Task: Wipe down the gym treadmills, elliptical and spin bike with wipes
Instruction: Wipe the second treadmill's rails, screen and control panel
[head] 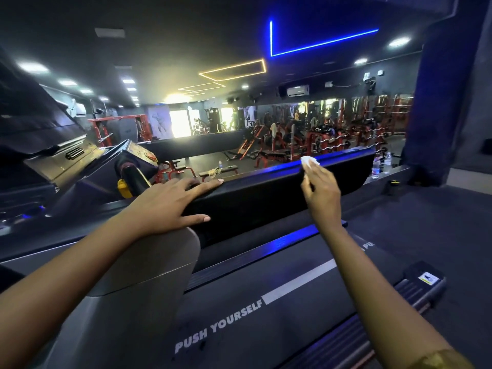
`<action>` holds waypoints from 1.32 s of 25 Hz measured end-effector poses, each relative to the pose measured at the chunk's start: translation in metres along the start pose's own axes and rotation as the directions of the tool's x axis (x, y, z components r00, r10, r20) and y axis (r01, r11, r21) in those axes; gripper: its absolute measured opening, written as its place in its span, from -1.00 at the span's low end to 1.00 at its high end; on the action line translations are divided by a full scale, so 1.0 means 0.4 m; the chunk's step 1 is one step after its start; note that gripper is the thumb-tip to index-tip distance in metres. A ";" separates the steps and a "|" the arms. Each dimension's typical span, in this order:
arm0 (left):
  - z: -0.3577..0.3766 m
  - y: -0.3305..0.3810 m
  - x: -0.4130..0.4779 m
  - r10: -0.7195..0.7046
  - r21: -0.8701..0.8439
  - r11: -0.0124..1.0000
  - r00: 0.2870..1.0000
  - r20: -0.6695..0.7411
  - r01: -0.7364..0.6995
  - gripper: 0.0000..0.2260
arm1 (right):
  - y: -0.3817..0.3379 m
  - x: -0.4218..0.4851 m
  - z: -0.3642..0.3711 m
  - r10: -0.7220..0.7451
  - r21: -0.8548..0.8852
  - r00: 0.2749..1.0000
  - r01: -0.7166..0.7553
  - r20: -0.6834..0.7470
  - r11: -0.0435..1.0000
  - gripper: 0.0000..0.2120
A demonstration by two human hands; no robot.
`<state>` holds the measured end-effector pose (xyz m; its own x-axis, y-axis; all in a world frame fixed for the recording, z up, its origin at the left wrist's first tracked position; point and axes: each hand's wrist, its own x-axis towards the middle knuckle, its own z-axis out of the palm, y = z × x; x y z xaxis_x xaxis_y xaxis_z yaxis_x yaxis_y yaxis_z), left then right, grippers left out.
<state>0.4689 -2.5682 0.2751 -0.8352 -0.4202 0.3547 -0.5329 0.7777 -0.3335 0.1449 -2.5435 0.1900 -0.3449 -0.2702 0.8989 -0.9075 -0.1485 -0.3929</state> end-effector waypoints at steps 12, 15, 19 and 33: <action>0.052 0.125 0.272 0.051 0.068 0.996 0.999 0.012 -0.052 -0.27 | 0.017 -0.012 0.015 -0.298 0.018 0.954 0.298 0.034 0.954 -0.51; 0.070 0.158 0.343 0.057 0.073 0.996 0.998 0.023 -0.059 -0.32 | 0.125 0.039 -0.004 -0.185 -0.030 0.982 0.186 0.033 0.982 -0.52; 0.091 0.193 0.417 0.036 0.080 0.996 0.999 0.040 -0.039 -0.35 | 0.244 0.097 -0.031 -0.107 -0.026 0.992 0.108 0.064 0.994 -0.48; 0.126 0.207 0.419 0.091 0.105 0.990 0.996 -0.002 -0.091 -0.30 | 0.276 0.235 -0.069 -0.404 0.097 0.780 0.410 0.478 0.907 -0.48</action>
<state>0.2781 -2.5979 0.2629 -0.8801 -0.3467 0.3243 -0.4664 0.7590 -0.4543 0.0059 -2.5590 0.2363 0.2119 -0.6058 0.7669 -0.9413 -0.3375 -0.0065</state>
